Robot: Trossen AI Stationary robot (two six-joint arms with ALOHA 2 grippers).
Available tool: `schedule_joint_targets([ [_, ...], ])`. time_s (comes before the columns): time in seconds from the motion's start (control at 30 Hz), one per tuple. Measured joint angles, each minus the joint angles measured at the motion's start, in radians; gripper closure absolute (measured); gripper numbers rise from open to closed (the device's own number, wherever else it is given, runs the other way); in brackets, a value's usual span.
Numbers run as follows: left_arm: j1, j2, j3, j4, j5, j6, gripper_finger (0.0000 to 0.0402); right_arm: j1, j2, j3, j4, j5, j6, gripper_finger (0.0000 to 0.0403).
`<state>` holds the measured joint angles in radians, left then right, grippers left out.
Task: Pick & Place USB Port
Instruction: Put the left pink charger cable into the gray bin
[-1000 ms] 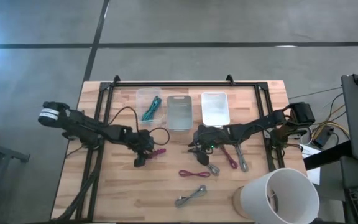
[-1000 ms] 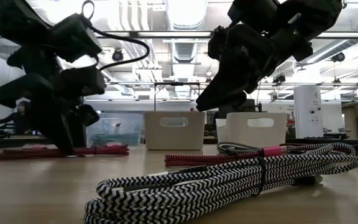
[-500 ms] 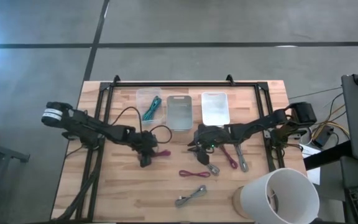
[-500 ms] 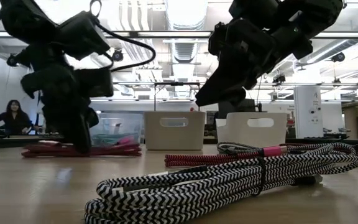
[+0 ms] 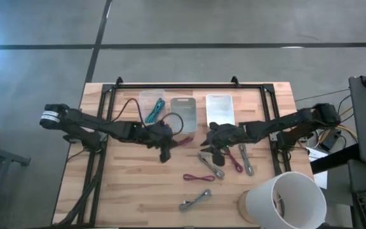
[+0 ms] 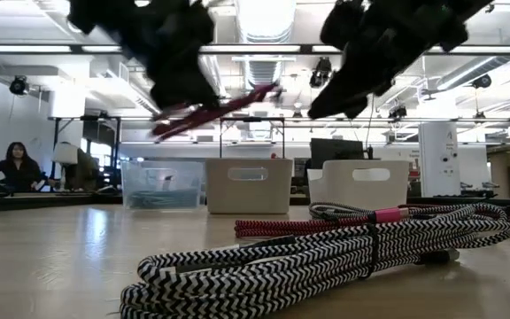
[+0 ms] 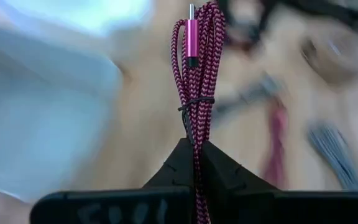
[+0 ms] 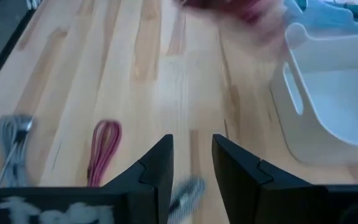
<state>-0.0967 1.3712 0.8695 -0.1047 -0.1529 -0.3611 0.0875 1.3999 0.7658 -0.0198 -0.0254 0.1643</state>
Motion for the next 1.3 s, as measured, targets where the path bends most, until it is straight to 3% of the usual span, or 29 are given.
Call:
schedule_joint_targets([
  [0.13, 0.023, -0.001, 0.068, 0.004, -0.195, 0.012, 0.0383, 0.0, -0.083, -0.002, -0.097, 0.0, 0.004, 0.0302],
  [0.23, 0.064, 0.008, 0.08, 0.101, -0.278, 0.008, 0.0385, 0.0, -0.117, -0.005, -0.097, 0.002, 0.015, 0.0307],
  [0.43, 0.183, 0.104, 0.076, 0.235, -0.192, -0.091, 0.0386, 0.0, -0.127, -0.005, -0.097, 0.002, 0.003, 0.0318],
  [0.77, 0.333, 0.301, 0.074, 0.269, -0.17, -0.121, 0.0386, 0.0, -0.085, -0.006, -0.105, 0.002, -0.089, 0.033],
  [1.3, 0.36, 0.419, 0.075, 0.254, -0.135, -0.186, 0.0381, 0.0, -0.045, -0.007, -0.101, 0.002, -0.086, 0.0317],
])
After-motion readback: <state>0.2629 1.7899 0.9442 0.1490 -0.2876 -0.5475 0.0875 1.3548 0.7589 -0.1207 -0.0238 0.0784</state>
